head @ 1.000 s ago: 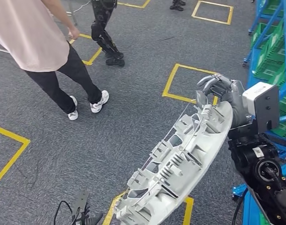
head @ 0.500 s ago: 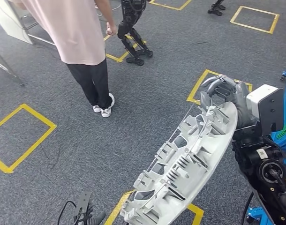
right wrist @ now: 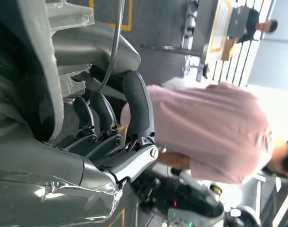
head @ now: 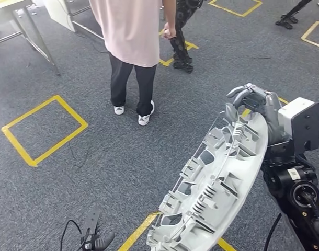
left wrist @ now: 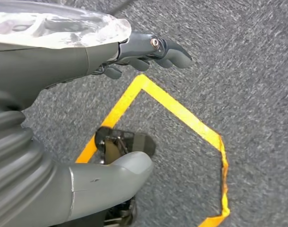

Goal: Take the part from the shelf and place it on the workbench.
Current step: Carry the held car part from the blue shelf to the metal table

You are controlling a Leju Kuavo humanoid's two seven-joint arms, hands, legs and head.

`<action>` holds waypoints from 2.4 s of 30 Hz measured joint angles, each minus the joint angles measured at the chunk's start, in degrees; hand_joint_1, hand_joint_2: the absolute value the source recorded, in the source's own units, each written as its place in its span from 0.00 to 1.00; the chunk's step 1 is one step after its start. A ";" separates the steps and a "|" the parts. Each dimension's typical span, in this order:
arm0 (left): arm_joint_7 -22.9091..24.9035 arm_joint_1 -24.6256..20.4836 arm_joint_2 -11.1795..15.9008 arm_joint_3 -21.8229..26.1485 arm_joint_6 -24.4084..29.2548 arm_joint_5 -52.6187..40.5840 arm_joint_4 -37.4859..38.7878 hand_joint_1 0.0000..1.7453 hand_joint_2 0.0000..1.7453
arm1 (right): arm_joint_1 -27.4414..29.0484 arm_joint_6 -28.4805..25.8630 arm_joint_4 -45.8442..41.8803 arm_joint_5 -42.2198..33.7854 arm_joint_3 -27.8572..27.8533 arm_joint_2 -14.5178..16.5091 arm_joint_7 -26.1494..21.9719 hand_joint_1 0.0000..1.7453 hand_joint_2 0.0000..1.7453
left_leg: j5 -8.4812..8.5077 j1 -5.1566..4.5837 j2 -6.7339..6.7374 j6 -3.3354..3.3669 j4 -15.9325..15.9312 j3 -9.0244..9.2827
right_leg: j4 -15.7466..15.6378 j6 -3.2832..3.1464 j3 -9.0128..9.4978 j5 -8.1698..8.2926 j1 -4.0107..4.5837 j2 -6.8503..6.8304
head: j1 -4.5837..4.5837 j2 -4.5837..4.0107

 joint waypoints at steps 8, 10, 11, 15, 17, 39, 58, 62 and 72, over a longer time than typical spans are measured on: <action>-0.02 0.02 -0.18 -0.31 0.00 -0.15 0.00 0.00 1.00 | 0.40 0.54 0.04 -0.03 0.12 0.00 -0.02 1.00 1.00 | -0.01 -0.28 -6.47 -0.19 0.38 0.02 | -9.38 -1.84 2.26 7.45 0.37 5.60 | 0.05 0.00; -0.01 0.13 -0.24 -0.38 0.00 -0.19 0.00 0.00 1.00 | 0.39 0.59 0.05 -0.05 0.16 0.00 -0.05 1.00 1.00 | 0.31 0.05 -7.81 -0.82 0.35 -0.53 | -10.61 -1.95 2.92 7.22 0.58 5.32 | 0.10 0.00; 0.00 0.23 -0.16 -0.42 0.00 -0.20 0.00 0.00 1.00 | 0.35 0.61 0.04 -0.06 0.21 0.01 -0.07 1.00 1.00 | 0.35 0.16 -8.10 -1.11 0.37 -0.74 | -11.01 -2.09 3.27 7.27 0.47 4.56 | 0.15 0.00; 0.11 0.11 -0.07 -0.75 0.00 -0.33 -0.02 0.00 1.00 | -0.05 0.93 0.08 -0.08 0.61 0.10 -0.13 1.00 1.00 | -4.09 0.25 -1.76 -2.18 8.84 -5.17 | -12.47 -2.92 4.44 7.97 0.02 1.37 | -0.59 0.00; 0.23 -0.06 -0.08 -0.86 0.00 -0.40 -0.02 0.00 1.00 | -0.09 1.09 0.21 -0.09 0.83 0.11 -0.11 1.00 1.00 | -6.33 0.57 0.00 -2.91 15.43 -8.71 | -12.42 -2.98 4.45 7.83 0.05 -0.40 | -0.82 0.00; 0.79 -0.27 -0.32 -1.38 -0.07 -0.33 -0.02 0.00 1.00 | -2.30 3.33 1.99 -0.09 2.62 1.09 -1.02 1.00 1.00 | 0.84 0.08 -7.02 -0.71 0.89 -1.28 | -9.50 -1.70 3.23 6.57 0.17 6.15 | 0.01 0.00; 1.56 -0.22 -0.10 -1.40 -0.59 -0.51 -0.07 0.00 1.00 | -5.02 3.49 3.52 -0.60 4.09 2.82 -1.30 1.00 1.00 | 0.04 0.39 1.67 -1.37 0.36 -0.59 | -10.38 -0.73 4.77 4.98 0.35 -4.67 | -0.99 -0.01; 1.64 -0.37 -0.15 -1.40 -0.74 -0.43 -0.07 0.00 1.00 | -5.07 3.50 3.64 -1.03 4.25 2.80 -1.23 1.00 1.00 | 0.04 0.48 -0.83 -0.29 0.18 -0.33 | 3.50 -0.35 -1.74 -1.65 0.02 0.76 | -0.30 0.00; 1.51 0.37 -0.43 -1.40 -1.29 0.82 -0.07 0.00 1.00 | -5.06 5.27 4.82 -3.29 4.38 2.83 -2.52 1.00 1.00 | 0.63 0.71 -7.86 -1.86 0.48 -1.28 | -10.13 -2.03 3.19 6.81 0.00 4.99 | 0.11 0.00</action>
